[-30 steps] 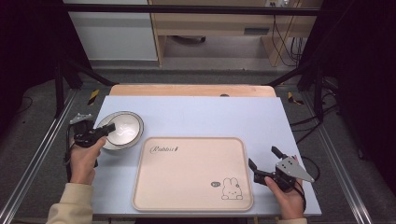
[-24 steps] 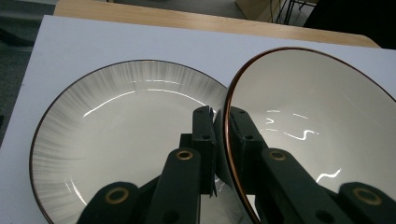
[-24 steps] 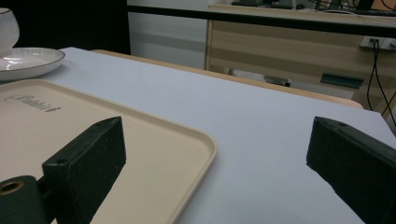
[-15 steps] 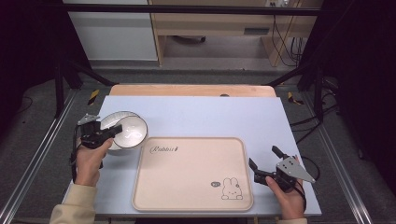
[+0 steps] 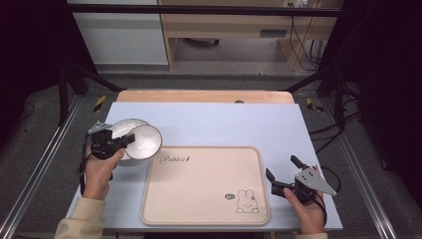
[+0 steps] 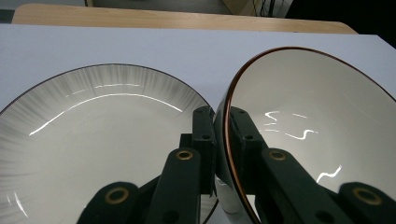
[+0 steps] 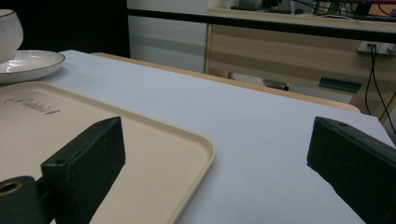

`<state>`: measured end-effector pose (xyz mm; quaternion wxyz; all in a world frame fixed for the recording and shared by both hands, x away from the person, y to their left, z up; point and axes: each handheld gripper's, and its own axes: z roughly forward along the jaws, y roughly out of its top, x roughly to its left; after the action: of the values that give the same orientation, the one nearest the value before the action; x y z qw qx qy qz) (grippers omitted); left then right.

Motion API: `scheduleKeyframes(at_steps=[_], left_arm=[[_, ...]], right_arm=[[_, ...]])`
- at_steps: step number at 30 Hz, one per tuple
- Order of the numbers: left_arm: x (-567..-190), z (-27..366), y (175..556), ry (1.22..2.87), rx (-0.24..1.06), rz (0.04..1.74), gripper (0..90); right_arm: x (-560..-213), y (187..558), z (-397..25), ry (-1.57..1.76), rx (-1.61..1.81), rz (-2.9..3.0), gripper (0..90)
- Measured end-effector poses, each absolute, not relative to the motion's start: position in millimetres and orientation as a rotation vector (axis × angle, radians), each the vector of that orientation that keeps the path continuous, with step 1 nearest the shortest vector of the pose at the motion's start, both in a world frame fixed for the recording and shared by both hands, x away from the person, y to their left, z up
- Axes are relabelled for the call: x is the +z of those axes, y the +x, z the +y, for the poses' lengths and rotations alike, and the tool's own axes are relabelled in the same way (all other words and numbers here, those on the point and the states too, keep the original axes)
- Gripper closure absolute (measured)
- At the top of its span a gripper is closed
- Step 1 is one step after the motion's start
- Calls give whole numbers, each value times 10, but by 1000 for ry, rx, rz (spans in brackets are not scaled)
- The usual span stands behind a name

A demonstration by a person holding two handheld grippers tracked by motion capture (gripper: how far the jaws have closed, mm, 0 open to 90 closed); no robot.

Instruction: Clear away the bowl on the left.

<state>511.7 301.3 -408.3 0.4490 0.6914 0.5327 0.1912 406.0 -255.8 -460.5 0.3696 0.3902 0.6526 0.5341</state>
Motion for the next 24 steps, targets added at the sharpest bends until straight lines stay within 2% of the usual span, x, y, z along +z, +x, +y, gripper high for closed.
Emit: scheduleKeyframes(at_steps=[24], left_arm=[[-4067,2742,5035,1787,439,1236,820]], right_arm=[[-4592,4045,-2557,1007,1373,1665,45]])
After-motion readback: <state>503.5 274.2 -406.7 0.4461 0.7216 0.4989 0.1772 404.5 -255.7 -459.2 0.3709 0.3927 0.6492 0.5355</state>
